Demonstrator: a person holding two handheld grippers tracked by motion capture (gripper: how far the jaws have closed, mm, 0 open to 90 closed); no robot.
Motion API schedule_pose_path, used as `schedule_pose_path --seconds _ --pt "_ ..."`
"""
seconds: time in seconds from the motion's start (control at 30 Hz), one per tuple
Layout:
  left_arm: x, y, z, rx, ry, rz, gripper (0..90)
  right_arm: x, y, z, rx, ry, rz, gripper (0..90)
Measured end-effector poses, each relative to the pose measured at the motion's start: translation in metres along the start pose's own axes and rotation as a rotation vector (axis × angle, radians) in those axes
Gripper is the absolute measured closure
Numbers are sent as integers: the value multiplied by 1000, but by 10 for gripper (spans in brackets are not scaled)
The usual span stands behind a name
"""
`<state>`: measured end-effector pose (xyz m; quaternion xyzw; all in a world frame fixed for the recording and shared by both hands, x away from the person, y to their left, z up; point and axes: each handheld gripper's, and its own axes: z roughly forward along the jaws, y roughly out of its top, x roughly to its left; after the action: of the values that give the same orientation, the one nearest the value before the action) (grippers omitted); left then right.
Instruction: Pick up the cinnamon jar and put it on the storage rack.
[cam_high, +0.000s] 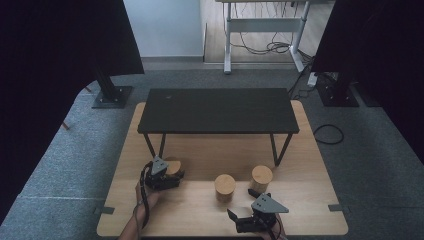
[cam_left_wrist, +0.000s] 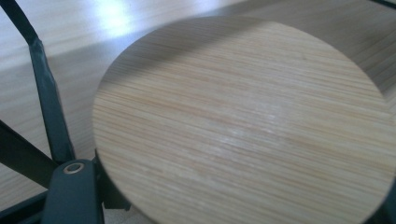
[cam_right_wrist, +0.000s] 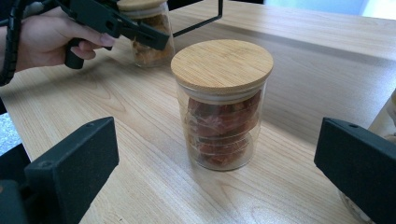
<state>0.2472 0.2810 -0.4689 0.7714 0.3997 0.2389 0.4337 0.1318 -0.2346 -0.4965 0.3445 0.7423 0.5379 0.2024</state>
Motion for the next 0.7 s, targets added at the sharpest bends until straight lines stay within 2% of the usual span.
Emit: schedule_pose_path --seconds 0.2,0.7 --pt "-3 4 -8 -19 -11 12 253 1 -1 0 -4 -4 -1 0" --pt "-9 6 -21 -33 -32 42 253 1 -1 2 2 -2 -1 0"
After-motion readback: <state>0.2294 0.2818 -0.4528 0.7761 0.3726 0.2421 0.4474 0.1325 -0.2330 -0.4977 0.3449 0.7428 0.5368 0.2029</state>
